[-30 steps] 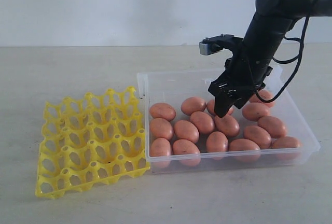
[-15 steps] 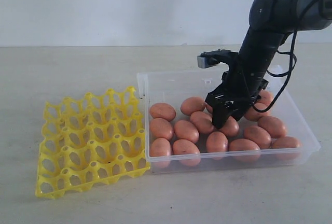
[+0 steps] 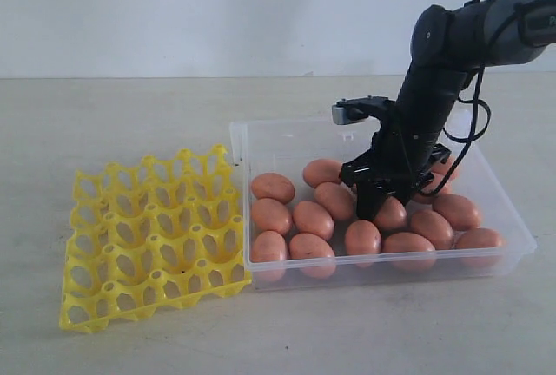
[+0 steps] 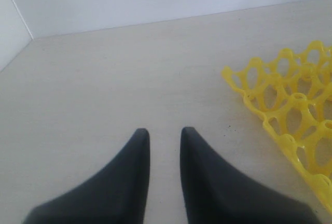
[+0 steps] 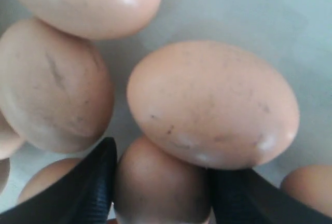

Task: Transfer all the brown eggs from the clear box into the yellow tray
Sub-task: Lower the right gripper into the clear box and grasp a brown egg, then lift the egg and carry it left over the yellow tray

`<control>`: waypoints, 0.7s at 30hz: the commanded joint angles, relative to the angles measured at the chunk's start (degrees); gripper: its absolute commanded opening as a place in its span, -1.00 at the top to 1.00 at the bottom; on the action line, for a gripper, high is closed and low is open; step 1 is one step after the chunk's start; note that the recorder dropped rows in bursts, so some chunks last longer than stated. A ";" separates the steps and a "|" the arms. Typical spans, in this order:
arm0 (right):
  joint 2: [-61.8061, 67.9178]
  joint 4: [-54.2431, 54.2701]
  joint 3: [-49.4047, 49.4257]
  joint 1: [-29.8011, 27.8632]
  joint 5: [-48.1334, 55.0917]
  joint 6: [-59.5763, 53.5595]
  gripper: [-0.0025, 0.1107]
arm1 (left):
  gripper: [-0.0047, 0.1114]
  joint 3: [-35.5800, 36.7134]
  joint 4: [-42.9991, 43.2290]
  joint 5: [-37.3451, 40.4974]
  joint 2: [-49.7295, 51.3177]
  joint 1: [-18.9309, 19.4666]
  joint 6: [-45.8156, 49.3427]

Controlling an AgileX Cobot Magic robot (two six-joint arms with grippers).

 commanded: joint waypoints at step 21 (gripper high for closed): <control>-19.20 27.51 -0.11 10.45 -11.08 -15.38 0.96 | 0.55 0.22 -0.11 -0.41 -0.11 0.12 -0.11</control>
